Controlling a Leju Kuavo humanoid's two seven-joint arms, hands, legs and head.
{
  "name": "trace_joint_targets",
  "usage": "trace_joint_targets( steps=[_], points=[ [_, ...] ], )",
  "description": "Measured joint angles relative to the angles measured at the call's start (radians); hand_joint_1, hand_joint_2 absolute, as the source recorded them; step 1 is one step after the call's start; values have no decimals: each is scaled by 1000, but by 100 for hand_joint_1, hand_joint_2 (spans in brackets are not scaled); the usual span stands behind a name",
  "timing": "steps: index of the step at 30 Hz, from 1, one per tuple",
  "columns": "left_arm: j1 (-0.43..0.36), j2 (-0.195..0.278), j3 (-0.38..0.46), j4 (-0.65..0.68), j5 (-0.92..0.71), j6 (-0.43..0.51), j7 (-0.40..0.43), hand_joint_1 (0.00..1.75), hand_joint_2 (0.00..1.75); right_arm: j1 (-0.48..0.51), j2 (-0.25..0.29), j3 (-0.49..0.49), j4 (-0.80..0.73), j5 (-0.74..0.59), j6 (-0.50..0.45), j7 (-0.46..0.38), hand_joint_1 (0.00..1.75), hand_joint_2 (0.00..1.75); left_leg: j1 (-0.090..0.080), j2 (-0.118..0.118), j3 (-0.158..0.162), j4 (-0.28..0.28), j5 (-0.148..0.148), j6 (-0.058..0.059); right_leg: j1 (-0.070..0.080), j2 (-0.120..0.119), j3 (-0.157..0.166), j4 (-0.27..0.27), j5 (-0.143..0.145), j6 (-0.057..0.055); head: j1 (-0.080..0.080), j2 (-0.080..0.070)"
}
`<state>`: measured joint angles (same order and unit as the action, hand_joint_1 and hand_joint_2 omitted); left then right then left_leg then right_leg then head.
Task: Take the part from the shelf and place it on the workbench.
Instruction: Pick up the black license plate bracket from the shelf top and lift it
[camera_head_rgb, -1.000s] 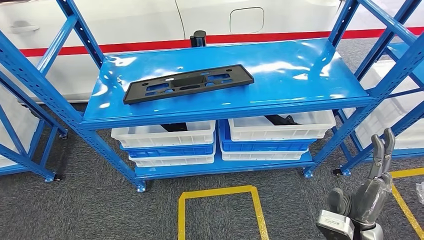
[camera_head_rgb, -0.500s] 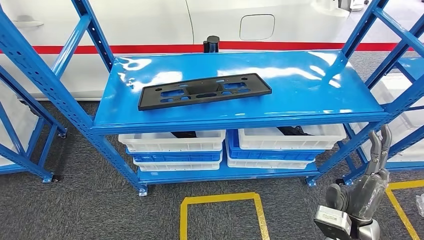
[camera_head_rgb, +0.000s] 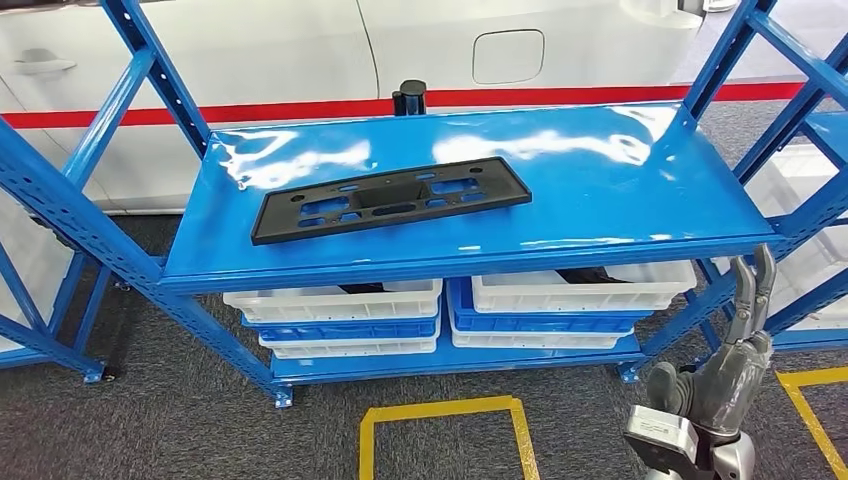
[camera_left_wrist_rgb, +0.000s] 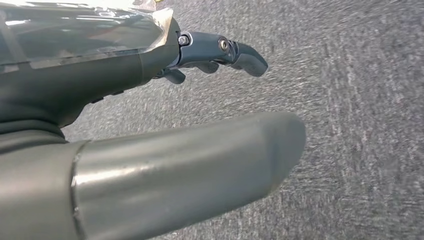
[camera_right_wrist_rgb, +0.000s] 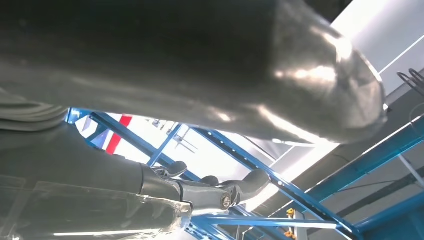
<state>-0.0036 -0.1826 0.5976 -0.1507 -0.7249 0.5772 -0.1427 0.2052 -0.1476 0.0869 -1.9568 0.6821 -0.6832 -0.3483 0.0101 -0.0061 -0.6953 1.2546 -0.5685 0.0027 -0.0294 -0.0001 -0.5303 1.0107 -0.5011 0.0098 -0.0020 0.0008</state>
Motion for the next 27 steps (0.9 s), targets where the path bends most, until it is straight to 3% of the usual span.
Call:
trace_joint_targets(
  steps=[2, 3, 5, 8, 9, 10, 13, 14, 15, 17, 18, 20, 21, 24, 25, 27],
  points=[
    [0, 1, 0, 0, 0, 0, 1, 0, 0, 0, 0, 0, 2, 0, 0, 0, 0, 0, 1, 3, 42, -123, 88, 5, -2, 2, 18, -1, -15, 7, 0, 0],
    [-1, 2, 0, 0, 0, 0, 1, 0, 0, -1, 0, 0, 2, 0, 0, 0, 0, 0, -1, 3, 66, -178, 113, 9, 1, 2, 24, -1, -23, 13, 1, 0],
    [-3, 2, 1, 0, -1, 0, 1, 0, 0, -3, 0, 1, 2, 0, 0, 0, 0, 0, -7, 3, 90, -223, 118, 17, 4, 1, 27, -5, -33, 26, 1, 0],
    [-3, 2, 1, 0, -1, -1, 3, 0, 0, -9, -2, 2, 3, 0, 0, 0, 0, 0, -10, 1, 102, -235, 111, 35, 5, 0, 36, -8, -43, 43, 1, 0],
    [-3, 2, 1, 0, -1, -1, 4, 0, 0, -12, -2, 3, 3, 0, 0, 0, 0, 0, -9, 2, 110, -242, 110, 42, 6, -1, 28, 15, -54, 44, 2, 0],
    [-4, 3, 1, 0, -1, -2, 5, 0, 0, -15, -3, 3, 4, 0, 1, 0, 0, 0, -7, 2, 119, -248, 109, 49, 7, -1, 6, 61, -72, 42, 3, 0],
    [-6, 3, 2, 0, -1, -6, 6, 0, 0, -19, -5, 4, 11, -1, 2, 0, 0, 0, -11, 1, 134, -249, 93, 61, 7, 0, -120, 258, -126, 37, 3, 0],
    [-7, 3, 2, 0, -1, -7, 6, 0, 0, -19, -5, 4, 14, -1, 2, 0, 0, 0, -13, -1, 142, -249, 87, 63, 7, 0, -146, 283, -120, 41, 3, 0],
    [-6, 2, 2, 0, 0, -4, 7, 0, 0, -19, -5, 4, 17, 0, 3, 1, 0, 0, -13, -3, 152, -249, 79, 62, 7, 0, -152, 267, -95, 49, 3, 0],
    [-5, -2, 3, 0, 4, 12, 6, 0, 0, -19, -6, 4, 19, 2, 3, 4, 0, 0, -13, -7, 176, -249, 61, 57, 6, -1, -115, 138, -11, 66, 4, 0],
    [-5, -6, 4, -1, 7, 24, 5, 0, 0, -18, -6, 4, 20, 3, 3, 5, 0, 0, -16, -9, 184, -248, 50, 53, 8, -1, -90, 75, 22, 67, 4, 0],
    [-6, -17, 5, -2, 8, 47, 4, 0, 0, -17, -8, 4, 22, 3, 4, 8, 0, 0, -21, -11, 191, -248, 34, 44, 11, -1, -64, 16, 48, 53, 3, 0],
    [-7, -23, 5, -3, 8, 55, 4, 0, 0, -17, -9, 4, 22, 3, 5, 9, 0, 0, -22, -11, 194, -249, 29, 40, 14, 1, -60, 16, 44, 44, 2, 0],
    [-8, -31, 5, -6, 8, 63, 3, 0, 0, -19, -13, 3, 23, 3, 16, 14, 0, 0, -18, -7, 192, -228, 8, 25, 3, 3, -48, 11, 35, 23, 0, 0],
    [-8, -31, 5, -6, 8, 63, 3, 0, 0, -22, -14, 2, 24, 3, 24, 17, 0, 0, -16, -5, 174, -188, -11, 18, -1, 3, -41, 9, 31, 15, -1, 0],
    [-9, -32, 5, -6, 8, 63, 1, 0, 0, -31, -17, 1, 30, 4, 42, 28, 0, 0, -11, -2, 94, -56, -59, 7, -2, 1, -32, 8, 21, 3, -4, 0]
  ],
)
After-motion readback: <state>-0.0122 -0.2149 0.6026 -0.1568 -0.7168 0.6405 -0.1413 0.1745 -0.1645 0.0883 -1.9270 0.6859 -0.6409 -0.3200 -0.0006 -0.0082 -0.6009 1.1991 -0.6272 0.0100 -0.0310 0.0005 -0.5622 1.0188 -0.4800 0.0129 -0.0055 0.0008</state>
